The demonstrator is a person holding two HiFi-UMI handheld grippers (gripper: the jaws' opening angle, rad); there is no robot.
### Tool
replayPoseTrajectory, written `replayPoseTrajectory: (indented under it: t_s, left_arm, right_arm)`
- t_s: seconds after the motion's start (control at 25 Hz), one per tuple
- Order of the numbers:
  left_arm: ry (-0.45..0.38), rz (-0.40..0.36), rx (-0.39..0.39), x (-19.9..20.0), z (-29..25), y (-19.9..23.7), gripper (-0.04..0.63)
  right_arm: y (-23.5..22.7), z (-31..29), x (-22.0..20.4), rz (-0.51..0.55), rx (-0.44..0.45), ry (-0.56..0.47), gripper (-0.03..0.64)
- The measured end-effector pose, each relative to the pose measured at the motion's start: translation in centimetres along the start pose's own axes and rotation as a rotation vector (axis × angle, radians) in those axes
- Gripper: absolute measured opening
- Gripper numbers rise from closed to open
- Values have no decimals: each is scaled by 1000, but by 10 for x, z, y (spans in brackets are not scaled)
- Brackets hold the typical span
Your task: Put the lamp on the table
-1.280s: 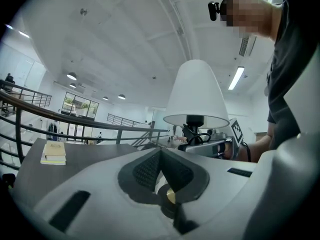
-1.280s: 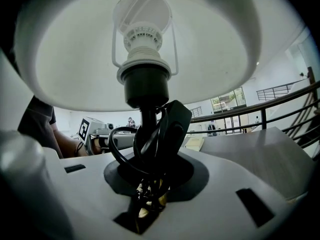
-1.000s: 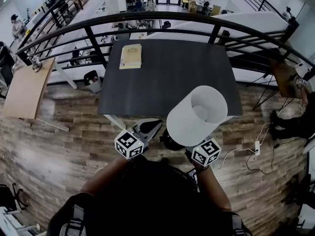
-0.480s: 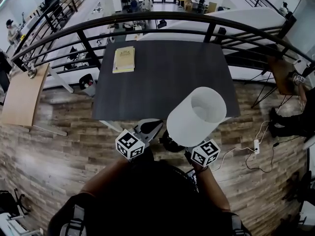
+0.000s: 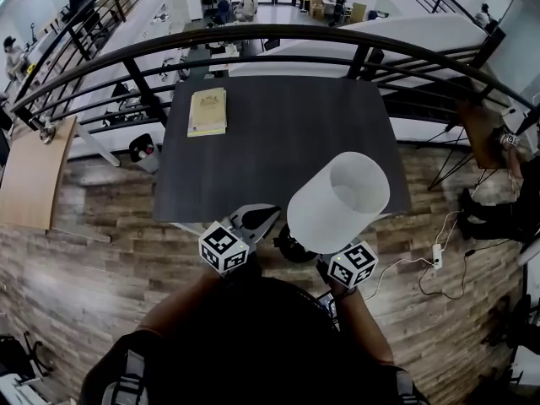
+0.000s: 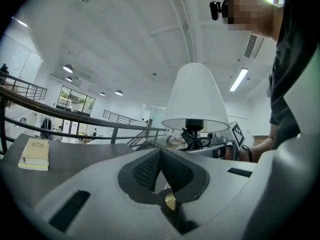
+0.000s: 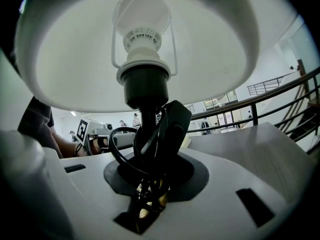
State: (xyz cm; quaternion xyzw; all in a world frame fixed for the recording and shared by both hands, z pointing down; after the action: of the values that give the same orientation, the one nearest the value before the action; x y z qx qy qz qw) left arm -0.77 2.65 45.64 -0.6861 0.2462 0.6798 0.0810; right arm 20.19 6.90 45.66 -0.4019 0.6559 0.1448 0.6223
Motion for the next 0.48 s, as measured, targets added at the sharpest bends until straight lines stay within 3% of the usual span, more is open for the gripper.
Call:
replayPoseTrajectory:
  t_s: [0.48]
  left_arm:
    - [-4,-12,-28,31,3,114,9]
  right_arm:
    - [-27,-109,35,23,-7,-8,94]
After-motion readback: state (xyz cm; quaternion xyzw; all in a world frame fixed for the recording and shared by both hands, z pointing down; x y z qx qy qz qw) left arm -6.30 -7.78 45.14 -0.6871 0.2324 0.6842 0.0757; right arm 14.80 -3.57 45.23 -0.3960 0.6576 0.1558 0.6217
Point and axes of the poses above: the fingertips, and each gripper's own axes: z backward along the fingers, y to its left, x out of its top, the point moved 9 cm from there along z, backward along the fingers, and after that the axes turned 1 degree about -z, right-handed, at the moved point
